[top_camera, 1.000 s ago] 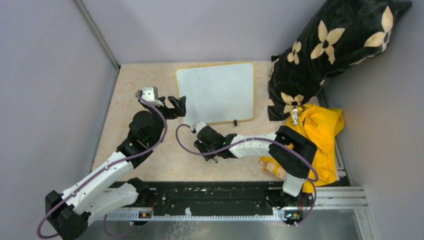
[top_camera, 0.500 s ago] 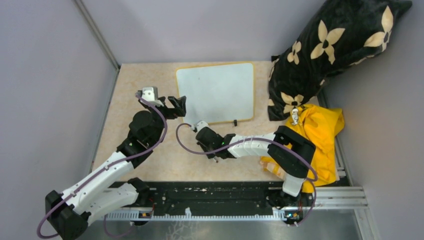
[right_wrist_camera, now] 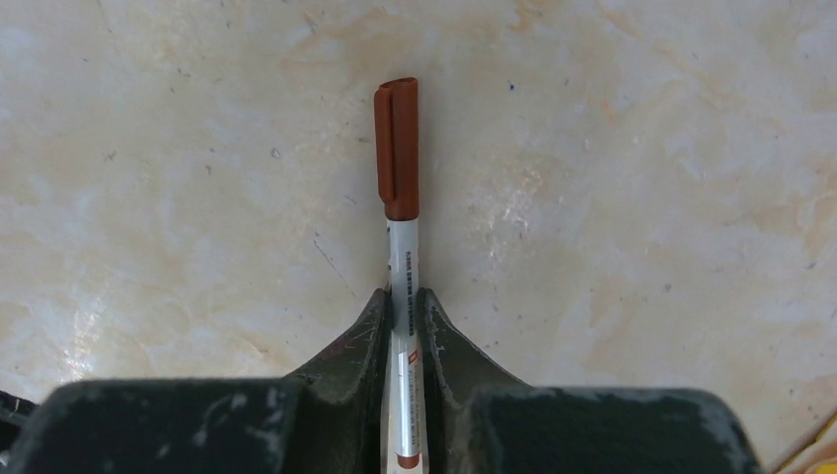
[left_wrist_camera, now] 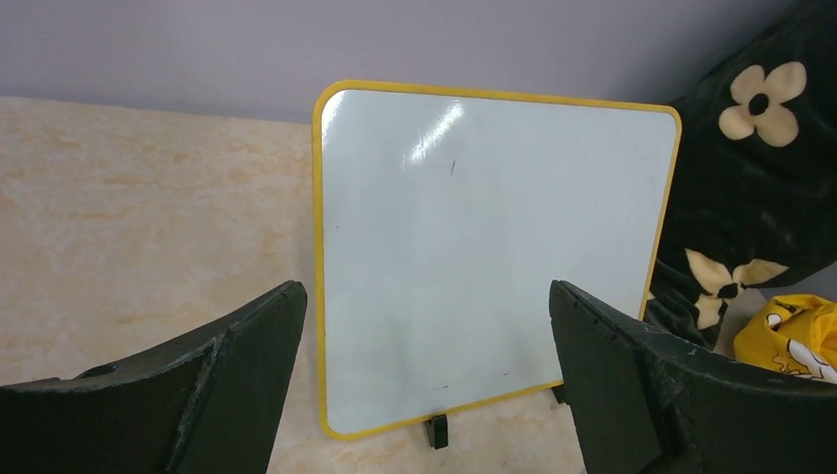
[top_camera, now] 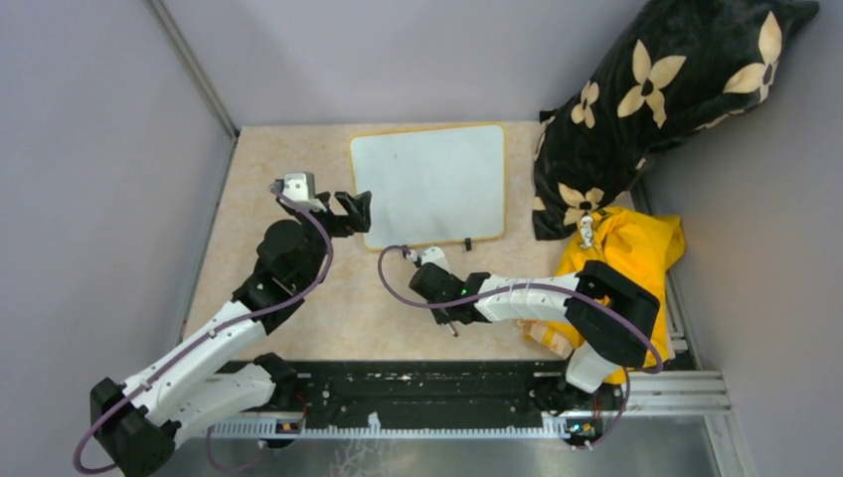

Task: Write a sentence on the whiteboard
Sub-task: Open the whiteboard marker at the center of the board.

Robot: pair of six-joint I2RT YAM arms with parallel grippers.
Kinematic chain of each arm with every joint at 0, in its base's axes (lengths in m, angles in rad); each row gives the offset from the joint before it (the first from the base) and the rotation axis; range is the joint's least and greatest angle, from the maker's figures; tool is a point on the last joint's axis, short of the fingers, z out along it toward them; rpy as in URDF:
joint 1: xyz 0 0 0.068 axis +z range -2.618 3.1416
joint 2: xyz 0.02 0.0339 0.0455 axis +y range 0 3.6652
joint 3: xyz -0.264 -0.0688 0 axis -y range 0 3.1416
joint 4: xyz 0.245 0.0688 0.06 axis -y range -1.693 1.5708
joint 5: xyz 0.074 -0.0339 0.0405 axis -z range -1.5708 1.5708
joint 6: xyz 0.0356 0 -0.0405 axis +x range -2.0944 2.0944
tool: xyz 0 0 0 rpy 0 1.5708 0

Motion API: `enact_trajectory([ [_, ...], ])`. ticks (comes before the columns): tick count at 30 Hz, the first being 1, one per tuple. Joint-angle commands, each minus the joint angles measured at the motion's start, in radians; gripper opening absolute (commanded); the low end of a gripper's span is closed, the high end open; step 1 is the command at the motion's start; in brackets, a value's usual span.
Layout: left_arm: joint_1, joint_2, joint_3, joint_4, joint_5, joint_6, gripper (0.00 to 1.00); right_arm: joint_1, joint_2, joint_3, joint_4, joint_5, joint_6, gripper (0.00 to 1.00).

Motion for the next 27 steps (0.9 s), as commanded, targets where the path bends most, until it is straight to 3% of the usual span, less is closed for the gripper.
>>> enact_trajectory([
  [1, -0.005, -0.002, 0.014, 0.018, 0.017, 0.0, 0.99, 0.007, -0.037, -0.01, -0.053, 0.016, 0.046, 0.12],
  [10, -0.005, -0.001, 0.017, 0.016, 0.019, 0.002, 0.99, 0.004, 0.018, 0.03, -0.082, 0.0, 0.046, 0.27],
  [17, -0.005, -0.002, 0.016, 0.017, 0.027, 0.003, 0.99, -0.004, 0.033, 0.026, -0.075, -0.028, 0.047, 0.33],
  [27, -0.004, 0.003, 0.017, 0.017, 0.031, 0.002, 0.99, -0.014, 0.039, -0.008, -0.045, -0.068, 0.047, 0.08],
])
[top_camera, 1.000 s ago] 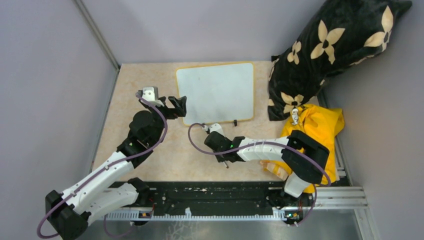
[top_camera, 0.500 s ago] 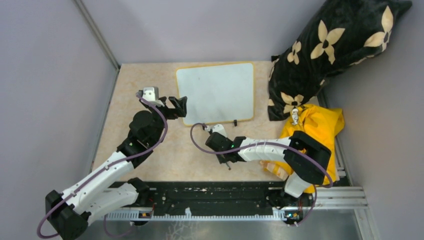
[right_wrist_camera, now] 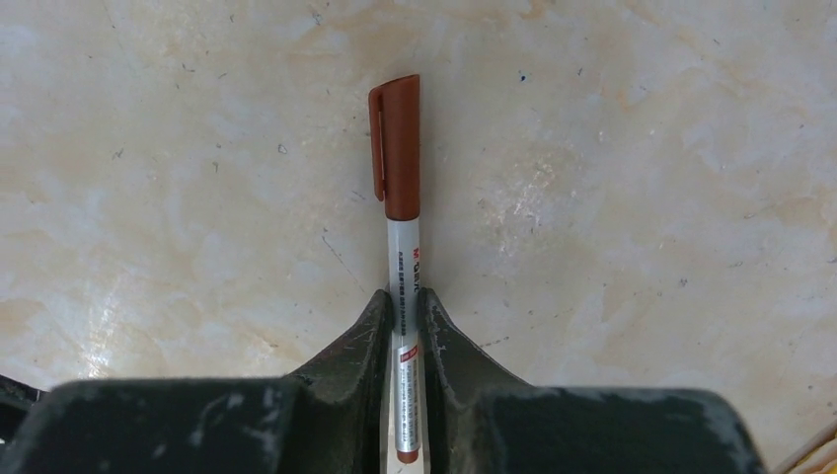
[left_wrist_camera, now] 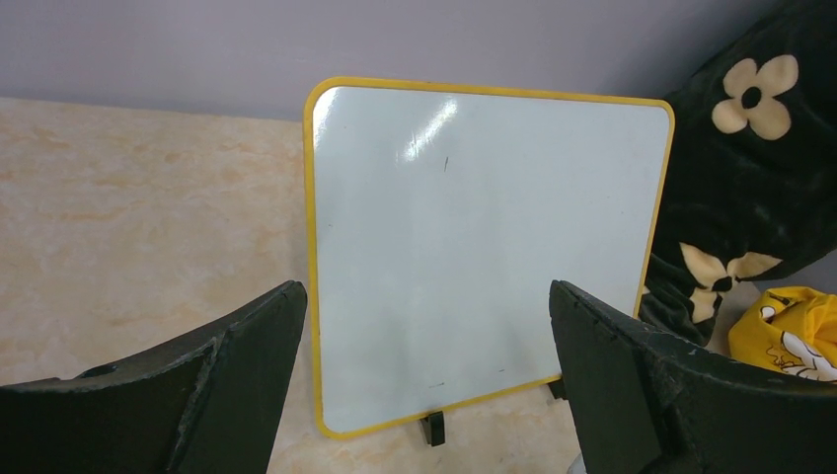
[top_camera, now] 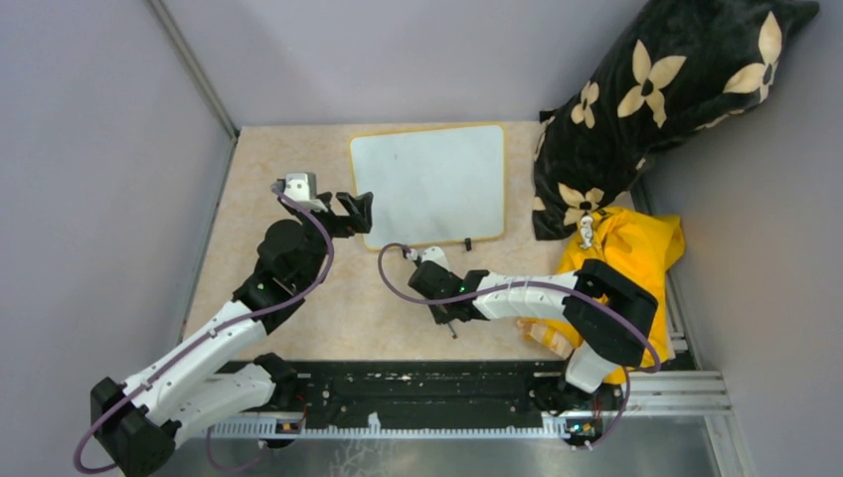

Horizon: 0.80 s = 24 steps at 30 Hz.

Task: Write a sentence on the whiteboard
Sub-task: Open the whiteboard marker at the center of the board.

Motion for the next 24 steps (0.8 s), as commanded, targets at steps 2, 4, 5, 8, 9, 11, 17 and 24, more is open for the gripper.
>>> enact_trajectory([
  [2, -0.005, 0.0, 0.015, 0.016, 0.013, 0.002, 0.99, -0.009, 0.031, -0.028, 0.001, -0.041, 0.013, 0.03],
  [4, -0.005, 0.0, 0.016, 0.017, 0.013, 0.003, 0.99, -0.012, 0.026, -0.032, 0.005, -0.043, 0.016, 0.0],
  [5, -0.005, 0.0, 0.016, 0.016, 0.016, 0.003, 0.99, -0.013, 0.023, -0.034, 0.01, -0.044, 0.017, 0.0],
  [8, -0.005, 0.002, 0.016, 0.021, 0.026, 0.006, 0.99, -0.013, 0.0, -0.049, 0.04, -0.047, 0.014, 0.0],
  [9, -0.005, 0.006, 0.016, 0.022, 0.028, 0.006, 0.99, -0.013, -0.01, -0.054, 0.051, -0.043, 0.02, 0.0],
  [11, -0.005, 0.008, 0.016, 0.021, 0.028, 0.007, 0.99, -0.014, -0.034, -0.063, 0.07, -0.035, 0.021, 0.0],
  [17, -0.004, 0.017, 0.012, 0.027, 0.039, 0.008, 0.99, -0.014, -0.174, -0.135, 0.175, -0.007, 0.014, 0.0],
  [24, -0.004, 0.031, 0.013, 0.033, 0.079, -0.004, 0.99, -0.013, -0.379, -0.218, 0.271, 0.063, -0.002, 0.0],
])
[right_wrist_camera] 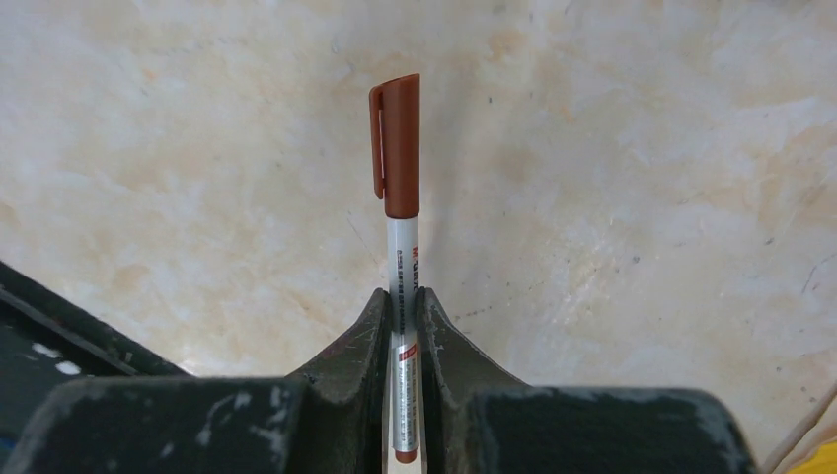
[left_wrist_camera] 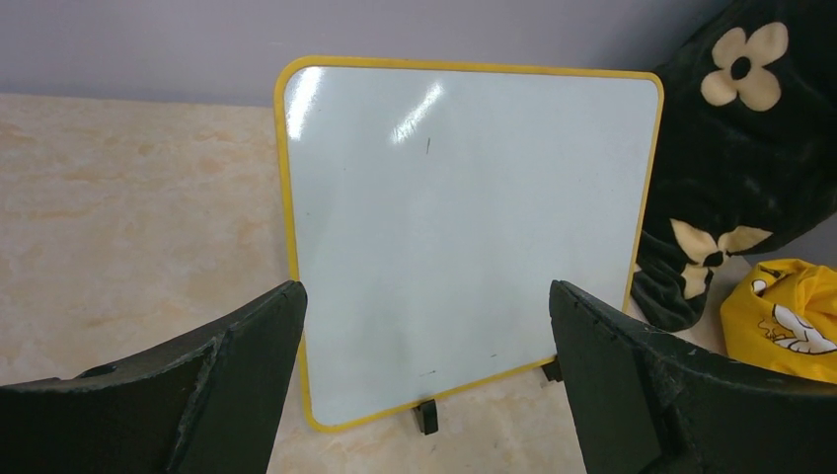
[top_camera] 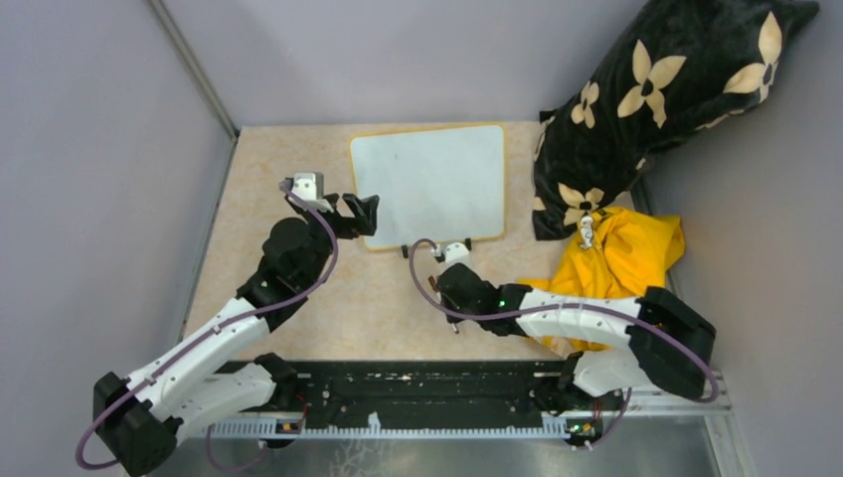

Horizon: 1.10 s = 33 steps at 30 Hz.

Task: Write a sentence on the whiteboard
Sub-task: Open the whiteboard marker at the center of the board.

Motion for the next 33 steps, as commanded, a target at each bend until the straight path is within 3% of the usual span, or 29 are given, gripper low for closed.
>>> enact_trajectory([
  [1, -0.005, 0.008, 0.012, 0.034, 0.047, -0.006, 0.99, -0.002, -0.149, -0.039, 0.138, 0.072, -0.006, 0.0],
  [7, -0.005, 0.037, 0.006, 0.064, 0.145, -0.006, 0.99, -0.003, -0.34, -0.132, 0.268, 0.112, -0.027, 0.0],
  [16, -0.005, 0.065, -0.032, 0.194, 0.468, -0.006, 0.99, -0.002, -0.499, -0.157, 0.39, 0.113, -0.075, 0.0],
  [22, -0.005, 0.072, -0.026, 0.26, 0.594, -0.128, 0.99, -0.003, -0.543, -0.136, 0.423, 0.077, -0.115, 0.0],
  [33, -0.004, 0.119, 0.045, 0.235, 0.791, -0.33, 0.99, -0.003, -0.584, -0.117, 0.427, 0.02, -0.156, 0.0],
])
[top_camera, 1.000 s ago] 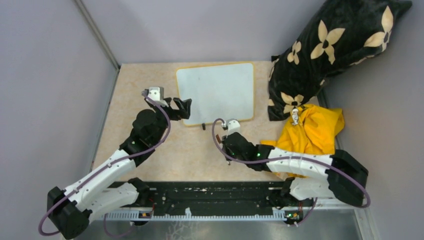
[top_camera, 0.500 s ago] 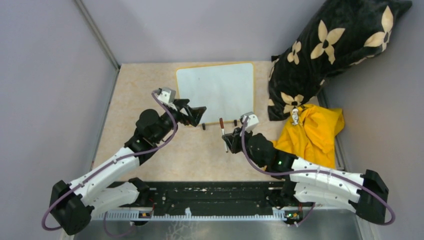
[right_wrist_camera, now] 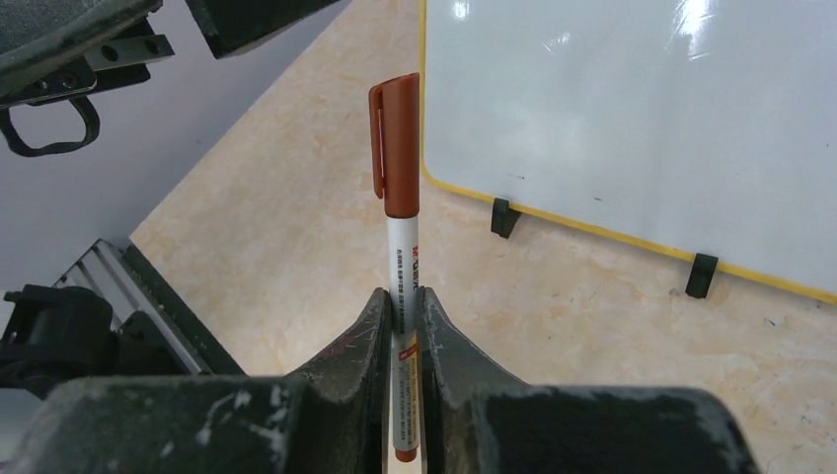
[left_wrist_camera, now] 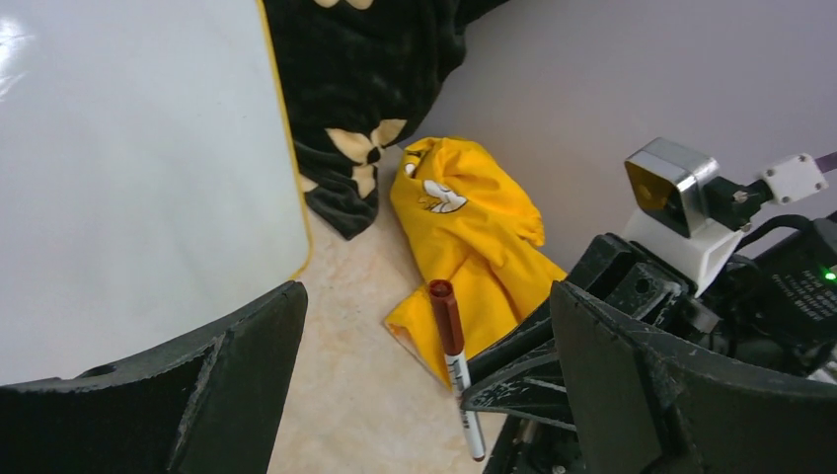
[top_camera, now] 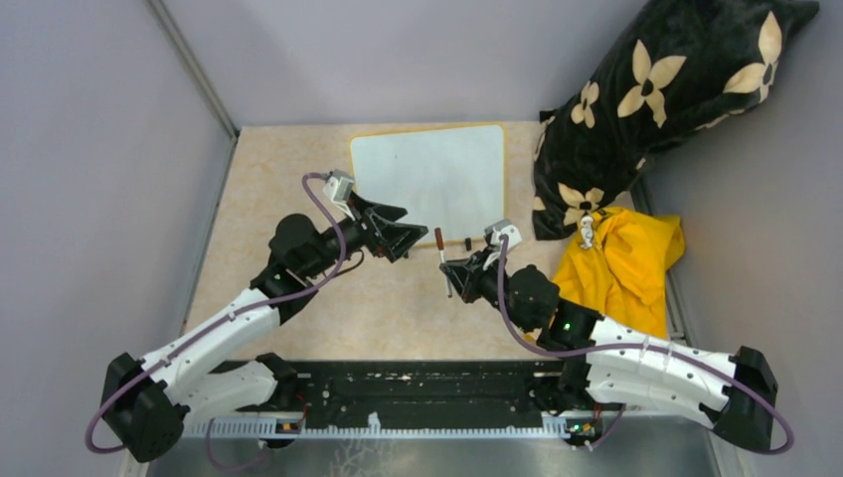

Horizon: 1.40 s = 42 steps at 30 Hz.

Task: Write a sentence on the whiteboard
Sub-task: Open the whiteboard marker at the center of the board.

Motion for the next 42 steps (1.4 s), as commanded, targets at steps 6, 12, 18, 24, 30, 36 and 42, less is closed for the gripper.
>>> enact_trajectory([
  [6, -0.005, 0.126, 0.13, -0.069, 0.193, -0.14, 0.96, -0.002, -0.028, 0.046, 0.07, -0.051, -0.039, 0.0],
  [12, -0.004, 0.166, 0.124, -0.002, 0.294, -0.199, 0.9, -0.003, -0.03, 0.045, 0.077, -0.06, -0.046, 0.0],
  [18, -0.003, 0.171, 0.116, -0.005, 0.312, -0.203, 0.82, -0.002, -0.028, 0.05, 0.081, -0.062, -0.053, 0.0],
  [24, -0.005, 0.181, 0.111, 0.004, 0.343, -0.203, 0.68, -0.003, -0.018, 0.052, 0.093, -0.062, -0.053, 0.0],
  [30, -0.004, 0.194, 0.101, 0.014, 0.367, -0.206, 0.55, -0.003, -0.005, 0.064, 0.094, -0.066, -0.058, 0.0],
  [36, -0.004, 0.207, 0.095, 0.025, 0.375, -0.215, 0.43, -0.003, 0.002, 0.068, 0.096, -0.07, -0.058, 0.0],
  [42, -0.004, 0.213, 0.086, 0.04, 0.375, -0.22, 0.37, -0.002, 0.005, 0.068, 0.09, -0.074, -0.057, 0.0],
])
